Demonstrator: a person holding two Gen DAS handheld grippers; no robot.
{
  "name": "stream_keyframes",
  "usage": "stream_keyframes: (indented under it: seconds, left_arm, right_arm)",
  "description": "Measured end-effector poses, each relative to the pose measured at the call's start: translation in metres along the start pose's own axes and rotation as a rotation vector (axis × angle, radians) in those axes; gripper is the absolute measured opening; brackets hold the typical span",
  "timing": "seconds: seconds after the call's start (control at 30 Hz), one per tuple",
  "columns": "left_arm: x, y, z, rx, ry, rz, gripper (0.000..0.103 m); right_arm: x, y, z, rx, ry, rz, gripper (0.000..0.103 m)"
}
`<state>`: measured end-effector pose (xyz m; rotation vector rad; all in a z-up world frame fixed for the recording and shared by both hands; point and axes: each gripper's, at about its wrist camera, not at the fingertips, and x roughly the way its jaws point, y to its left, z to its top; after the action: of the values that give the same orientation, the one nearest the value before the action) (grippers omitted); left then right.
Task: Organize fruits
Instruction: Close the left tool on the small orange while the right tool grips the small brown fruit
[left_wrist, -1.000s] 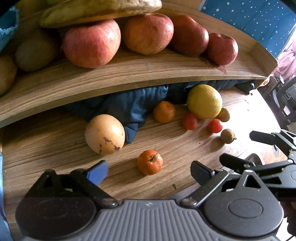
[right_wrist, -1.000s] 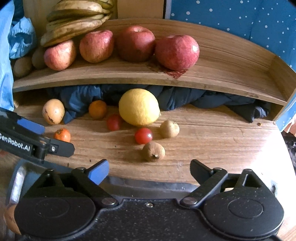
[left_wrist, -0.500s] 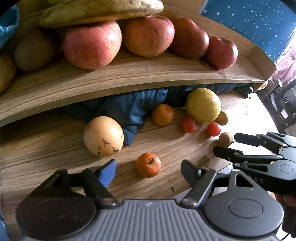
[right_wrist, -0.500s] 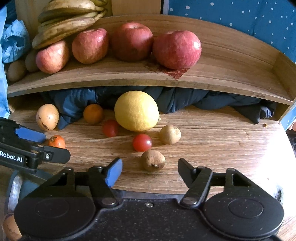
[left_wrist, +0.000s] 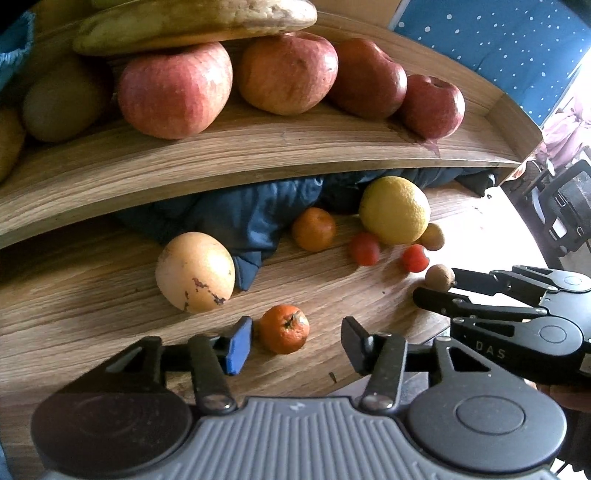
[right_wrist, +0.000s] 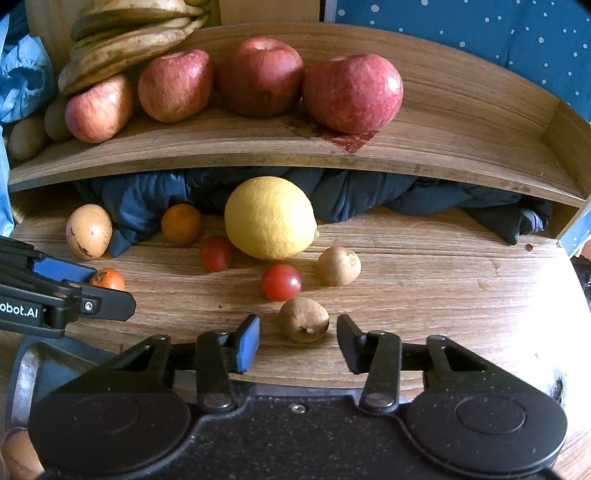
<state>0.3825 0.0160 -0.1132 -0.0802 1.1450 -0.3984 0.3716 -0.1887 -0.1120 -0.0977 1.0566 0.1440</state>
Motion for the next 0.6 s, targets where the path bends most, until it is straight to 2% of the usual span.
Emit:
stream_keyframes:
  seconds: [0.3, 0.47, 0.6]
  left_arm:
    - [0.0002, 0.0016, 0.0004, -0.004, -0.004, -0.001, 0.041]
    - [-0.0004, 0.0019, -0.0002, -0.004, -0.002, -0.005, 0.033]
    - [-0.0001, -0.0001, -0.0008, -0.001, 0.0, -0.006, 0.032]
  right_arm:
    - [0.0007, 0.0002, 0.0005, -0.001, -0.003, 0.003, 0.032]
    - [-0.0002, 0.0006, 0.0, -0.006, -0.003, 0.015, 0.032]
    - [-0.0021, 0.0041, -0.0017, -0.013, -0.003, 0.035, 0.032]
